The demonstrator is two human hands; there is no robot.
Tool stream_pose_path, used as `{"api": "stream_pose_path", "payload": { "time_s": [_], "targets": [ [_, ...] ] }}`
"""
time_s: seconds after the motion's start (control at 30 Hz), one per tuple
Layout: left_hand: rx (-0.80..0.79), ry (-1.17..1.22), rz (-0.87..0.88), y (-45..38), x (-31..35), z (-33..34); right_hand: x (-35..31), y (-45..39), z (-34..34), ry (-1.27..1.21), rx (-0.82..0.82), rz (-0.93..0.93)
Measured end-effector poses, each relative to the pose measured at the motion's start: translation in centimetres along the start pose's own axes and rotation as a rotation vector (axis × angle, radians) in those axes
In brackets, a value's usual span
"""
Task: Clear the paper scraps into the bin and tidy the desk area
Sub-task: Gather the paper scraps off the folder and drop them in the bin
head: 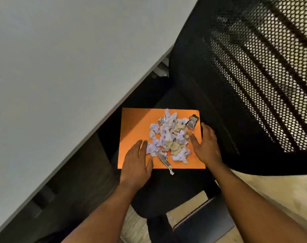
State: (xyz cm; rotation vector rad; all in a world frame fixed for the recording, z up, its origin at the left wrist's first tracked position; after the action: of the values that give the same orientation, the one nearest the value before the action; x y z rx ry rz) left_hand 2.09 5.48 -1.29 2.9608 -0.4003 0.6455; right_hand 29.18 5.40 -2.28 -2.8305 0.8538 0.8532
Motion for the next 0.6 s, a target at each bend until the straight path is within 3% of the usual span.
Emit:
{"api": "stream_pose_path", "payload": {
  "time_s": [0.2,0.37,0.6],
  "targets": [
    [-0.013,-0.062,-0.016,-2.4,0.9,4.0,0.4,-5.1,4.0,0.035,-0.082,0.005],
    [-0.103,-0.136,0.025,-2.8,2.4,7.4,-1.1,-6.1,6.2,0.197,-0.114,-0.131],
    [-0.070,-0.264,0.147,-2.7,0.0,8.9,-1.5,-5.6,6.6,0.250,-0.111,-0.272]
  ]
}}
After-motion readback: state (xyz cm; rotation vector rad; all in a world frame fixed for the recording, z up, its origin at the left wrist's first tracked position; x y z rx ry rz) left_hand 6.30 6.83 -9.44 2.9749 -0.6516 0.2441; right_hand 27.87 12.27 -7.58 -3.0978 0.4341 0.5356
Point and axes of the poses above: each hand's wrist, its own y-axis away from the middle knuckle, its own z-axis out of the palm, x = y × z, the point moved 6 cm from there along -y, towards the middle knuckle, and after that the axes turned 12 degrees about x, right-handed, at the moved point
